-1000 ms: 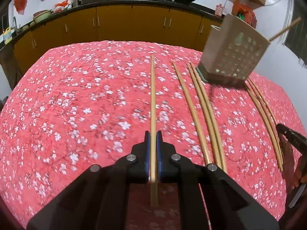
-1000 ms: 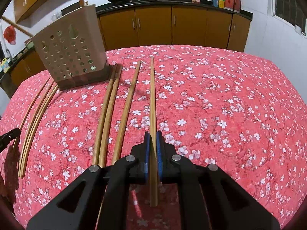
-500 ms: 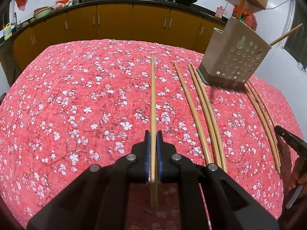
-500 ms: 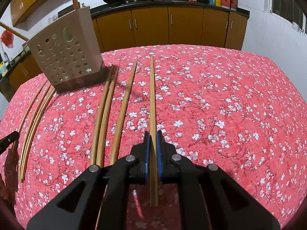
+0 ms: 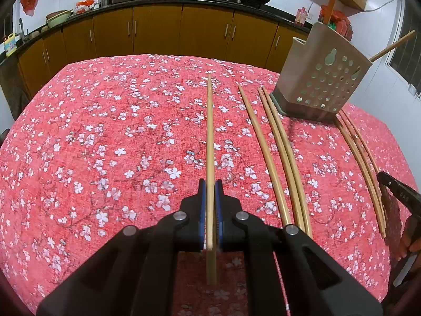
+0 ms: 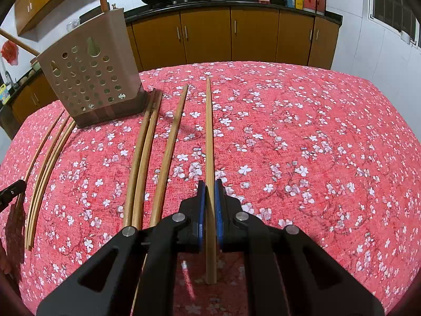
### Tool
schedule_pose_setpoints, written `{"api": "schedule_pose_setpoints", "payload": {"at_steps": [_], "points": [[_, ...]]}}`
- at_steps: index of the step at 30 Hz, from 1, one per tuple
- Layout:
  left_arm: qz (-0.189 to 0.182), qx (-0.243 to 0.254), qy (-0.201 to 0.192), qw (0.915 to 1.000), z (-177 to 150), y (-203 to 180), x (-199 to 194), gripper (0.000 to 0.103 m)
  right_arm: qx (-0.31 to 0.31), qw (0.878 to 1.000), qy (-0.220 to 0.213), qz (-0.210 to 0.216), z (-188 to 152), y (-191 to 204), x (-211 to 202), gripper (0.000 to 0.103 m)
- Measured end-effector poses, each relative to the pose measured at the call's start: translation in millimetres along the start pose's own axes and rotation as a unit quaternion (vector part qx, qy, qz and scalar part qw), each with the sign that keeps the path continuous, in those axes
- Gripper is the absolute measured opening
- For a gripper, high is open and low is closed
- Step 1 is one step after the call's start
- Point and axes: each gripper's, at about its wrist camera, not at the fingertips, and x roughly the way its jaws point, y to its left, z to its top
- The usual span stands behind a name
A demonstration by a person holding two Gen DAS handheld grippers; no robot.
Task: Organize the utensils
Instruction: 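Lift the chopstick upright with the right tool and carry it over the holder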
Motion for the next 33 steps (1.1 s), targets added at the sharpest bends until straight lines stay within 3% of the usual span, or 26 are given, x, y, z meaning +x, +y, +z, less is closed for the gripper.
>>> {"api": "schedule_pose_setpoints", "payload": {"at_steps": [15,21,33], "points": [[0.03,0.035,0.003,0.999,-7.6,-8.3,-6.4,0.008,0.001,1.0,0.002,0.004,-3.4,-1.2,-7.9,0.008],[0.026,0.033,0.008,0.9991,-3.6,-9.5,-5.2,0.008,0.005,1.0,-0.001,0.005,-2.4,0.4,-11.2,0.008],[0.016,0.025,-0.06,0.9977,23.5,-3.3,-62.5,0.008,0.025,0.995,-0.091,0.009,21.1,-16.0,-74.8,0.008]]}}
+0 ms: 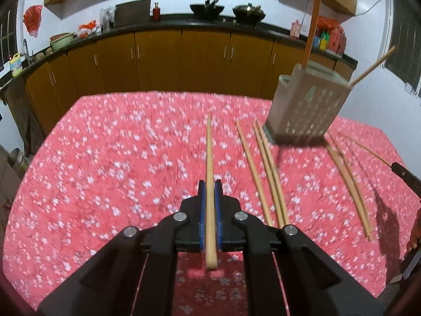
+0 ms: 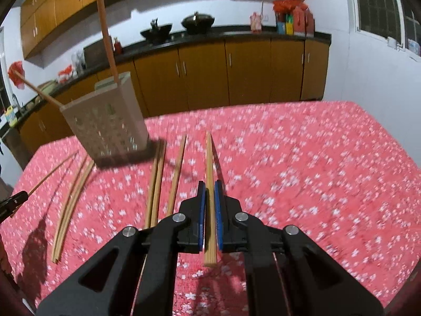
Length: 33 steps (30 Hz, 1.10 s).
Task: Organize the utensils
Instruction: 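Lift the chopstick upright with the right tool and carry it over the holder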
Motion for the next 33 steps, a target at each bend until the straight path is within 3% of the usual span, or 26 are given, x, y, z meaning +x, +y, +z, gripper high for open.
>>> {"api": "schedule_pose_setpoints", "payload": {"at_steps": [14,25,29,33], "points": [[-0.029,-0.009,-0.118,0.9926,48.8,-6.9,-74.0,0.008,0.015,0.994,-0.106,0.01,38.5,0.7,-51.9,0.008],[-0.036,0.003,-0.141,0.9893,61.4,-14.9,-91.0,0.007,0.007,0.991,-0.129,0.019,47.5,7.6,-63.5,0.008],[-0.051,0.012,-0.155,0.9865,69.5,-22.8,-103.8,0.007,0.003,0.988,-0.15,0.047,60.6,16.0,-81.6,0.008],[-0.081,0.022,-0.178,0.9805,82.2,-37.6,-121.6,0.007,0.001,0.978,-0.179,0.102,80.0,31.3,-106.2,0.008]]}}
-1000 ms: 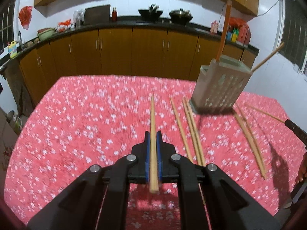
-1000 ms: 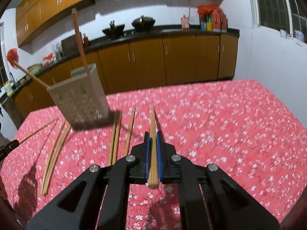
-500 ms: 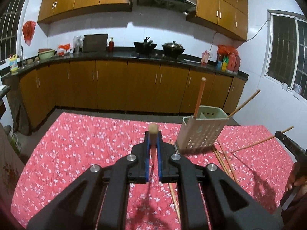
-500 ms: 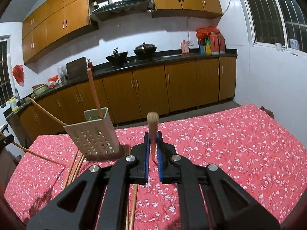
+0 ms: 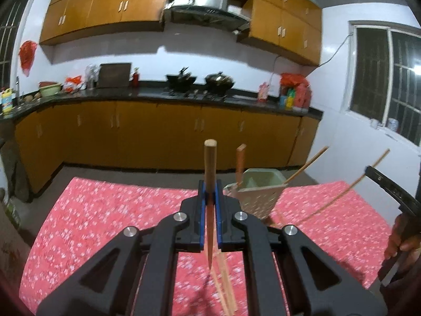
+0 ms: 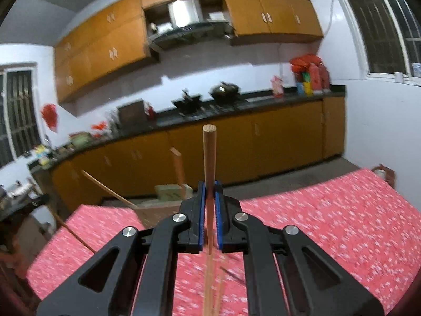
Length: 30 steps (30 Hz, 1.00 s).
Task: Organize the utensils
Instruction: 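Lift the chopstick upright with the right tool and carry it over the holder, then open the right tool to drop the chopstick into the holder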
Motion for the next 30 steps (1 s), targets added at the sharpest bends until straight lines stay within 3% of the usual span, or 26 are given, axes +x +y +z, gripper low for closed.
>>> {"api": "schedule_pose_setpoints", "payload": {"at_steps": [7,13,17,21,30], "points": [[-0.032,0.003,-0.062,0.9975,37.0,-30.4,-8.7,0.007,-0.007,0.997,-0.054,0.058,33.2,33.3,-7.2,0.008],[-0.022,-0.009,-0.134,0.9907,73.3,-50.1,-0.7,0.007,-0.027,0.995,-0.082,0.051,44.6,49.8,9.8,0.008],[-0.008,-0.026,-0.158,0.987,83.6,-54.0,14.3,0.007,-0.029,0.995,-0.086,0.039,45.2,50.9,25.2,0.008],[0.011,-0.025,-0.162,0.9864,80.1,-58.2,36.2,0.007,-0.021,0.997,-0.063,0.032,38.1,47.0,47.5,0.008],[0.002,-0.022,-0.131,0.9911,60.5,-59.4,80.4,0.007,-0.027,0.999,-0.018,0.035,21.5,48.3,74.2,0.008]]}}
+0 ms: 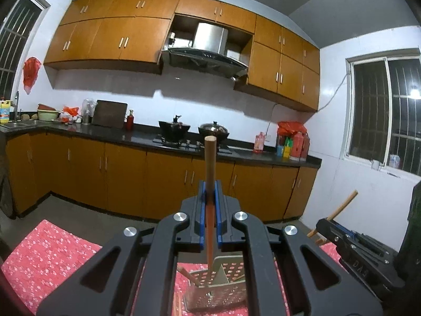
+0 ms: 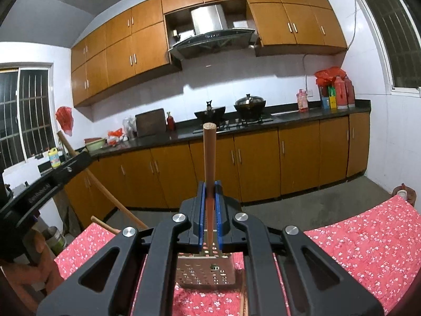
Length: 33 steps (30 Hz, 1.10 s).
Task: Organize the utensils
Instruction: 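Open the right tool to drop the chopstick into the holder, then lower the right tool onto a third chopstick and close its fingers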
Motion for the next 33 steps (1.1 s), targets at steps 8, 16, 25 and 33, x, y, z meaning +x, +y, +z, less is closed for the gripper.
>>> {"api": "schedule_pose_setpoints", "payload": {"at_steps": [8,16,25,33], "points": [[-0.007,0.001,0.039,0.9992,-15.2,6.4,17.0,0.01,0.0,1.0,0.021,0.003,-4.7,2.5,7.5,0.008],[-0.007,-0.017,0.028,0.9994,-8.3,17.8,-1.5,0.025,-0.002,1.0,0.007,0.002,4.2,5.4,-2.9,0.028],[0.011,-0.028,0.016,0.9994,-11.3,47.7,-59.3,0.033,0.012,0.999,-0.027,-0.027,6.8,-20.0,-52.3,0.028],[0.082,-0.019,0.138,0.9869,-85.4,94.7,-61.6,0.035,0.038,0.986,0.128,-0.097,-68.4,-72.1,-20.2,0.027]]}}
